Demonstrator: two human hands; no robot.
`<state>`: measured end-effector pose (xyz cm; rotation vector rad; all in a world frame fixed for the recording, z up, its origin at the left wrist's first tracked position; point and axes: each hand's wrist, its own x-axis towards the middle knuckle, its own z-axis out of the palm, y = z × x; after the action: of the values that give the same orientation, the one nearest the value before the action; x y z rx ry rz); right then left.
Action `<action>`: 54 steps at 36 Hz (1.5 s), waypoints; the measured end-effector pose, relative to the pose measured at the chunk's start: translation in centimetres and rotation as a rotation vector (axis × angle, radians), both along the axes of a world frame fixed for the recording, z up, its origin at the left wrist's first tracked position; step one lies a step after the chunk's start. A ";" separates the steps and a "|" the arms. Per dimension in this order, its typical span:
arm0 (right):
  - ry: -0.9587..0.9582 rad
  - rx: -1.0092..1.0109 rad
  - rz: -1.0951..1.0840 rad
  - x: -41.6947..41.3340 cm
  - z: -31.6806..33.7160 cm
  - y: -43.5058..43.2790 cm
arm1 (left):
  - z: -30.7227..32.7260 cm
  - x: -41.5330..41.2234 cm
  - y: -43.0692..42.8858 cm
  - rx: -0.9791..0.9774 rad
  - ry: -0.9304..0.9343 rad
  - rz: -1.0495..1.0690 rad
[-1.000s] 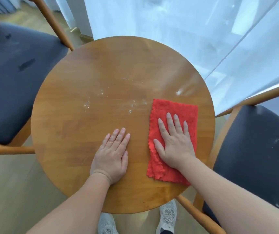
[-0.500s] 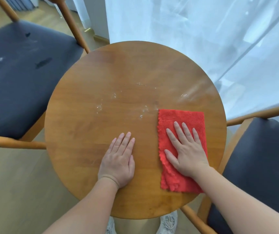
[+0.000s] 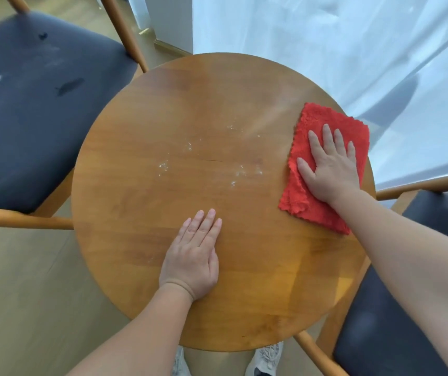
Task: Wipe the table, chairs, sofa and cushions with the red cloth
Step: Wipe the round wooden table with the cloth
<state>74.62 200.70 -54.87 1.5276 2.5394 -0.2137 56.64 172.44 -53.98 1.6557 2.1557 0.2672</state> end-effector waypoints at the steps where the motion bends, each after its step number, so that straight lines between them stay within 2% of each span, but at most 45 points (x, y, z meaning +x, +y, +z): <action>1: -0.004 -0.002 0.006 -0.2 0.0 0.4 | 0.0 0.0 -0.1 -0.003 0.000 -0.001; 9: 0.011 -0.006 0.030 -2.8 0.1 3.6 | 0.2 0.1 -0.2 0.017 0.001 0.007; 16: -0.004 -0.003 0.194 -5.8 0.2 3.7 | 0.0 0.1 -0.1 0.023 0.013 0.001; 22: 0.017 -0.021 0.351 -6.6 0.3 -0.4 | 0.0 0.2 -0.2 0.036 0.005 0.009; 30: 0.041 -0.029 0.329 -6.8 0.1 -7.1 | 0.2 0.2 0.0 0.057 -0.038 0.060; 38: 0.034 -0.076 0.398 -5.7 0.1 -11.6 | 0.3 0.3 -0.2 0.038 -0.034 0.140; 43: 0.046 -0.059 0.411 -6.0 0.2 -9.3 | 0.3 0.3 -0.1 0.025 -0.026 0.126; 54: 0.038 0.006 0.268 -9.7 -0.5 1.4 | -0.1 0.3 0.0 0.042 -0.068 0.203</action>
<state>64.94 202.09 -55.34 1.1778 2.7404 -0.2001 56.91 172.45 -54.10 1.4285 2.2817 0.4247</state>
